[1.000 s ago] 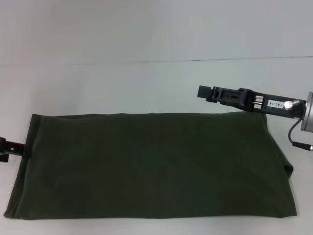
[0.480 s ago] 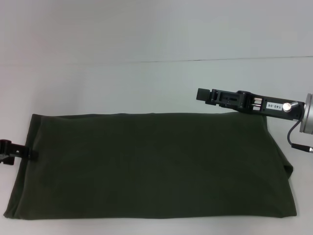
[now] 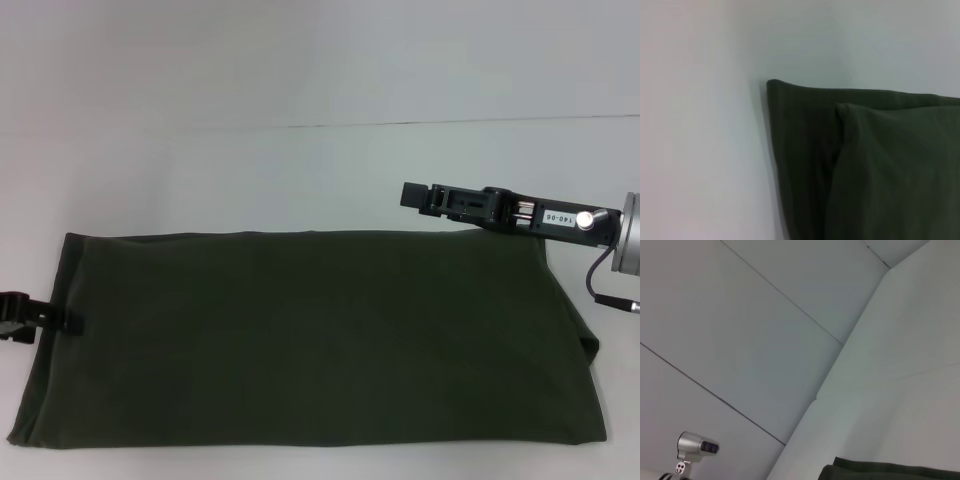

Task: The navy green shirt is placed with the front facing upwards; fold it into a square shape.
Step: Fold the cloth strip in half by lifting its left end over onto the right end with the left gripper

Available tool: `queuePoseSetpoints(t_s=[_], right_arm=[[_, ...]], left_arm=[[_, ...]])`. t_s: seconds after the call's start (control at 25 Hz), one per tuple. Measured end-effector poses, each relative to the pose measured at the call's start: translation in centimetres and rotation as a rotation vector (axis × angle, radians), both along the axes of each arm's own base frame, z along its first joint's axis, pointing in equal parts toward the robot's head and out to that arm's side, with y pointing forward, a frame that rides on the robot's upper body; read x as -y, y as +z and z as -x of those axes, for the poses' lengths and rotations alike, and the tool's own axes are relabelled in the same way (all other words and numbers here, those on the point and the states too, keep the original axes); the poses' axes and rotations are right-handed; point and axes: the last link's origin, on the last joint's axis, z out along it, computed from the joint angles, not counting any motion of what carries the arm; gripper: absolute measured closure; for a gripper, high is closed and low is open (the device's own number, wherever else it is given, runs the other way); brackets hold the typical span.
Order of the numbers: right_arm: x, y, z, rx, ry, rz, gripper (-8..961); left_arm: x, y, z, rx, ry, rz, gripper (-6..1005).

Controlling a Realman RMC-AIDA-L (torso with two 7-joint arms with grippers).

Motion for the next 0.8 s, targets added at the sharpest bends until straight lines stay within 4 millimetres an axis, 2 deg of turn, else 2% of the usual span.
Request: queuePoseSetpoints(t_s=[0.8], right_arm=[[-0.02,-0.16,0.15,0.006,0.003,0.015,176]], left_arm=[[-0.18,-0.95,-0.01,-0.030,-0.010,0.021,138]])
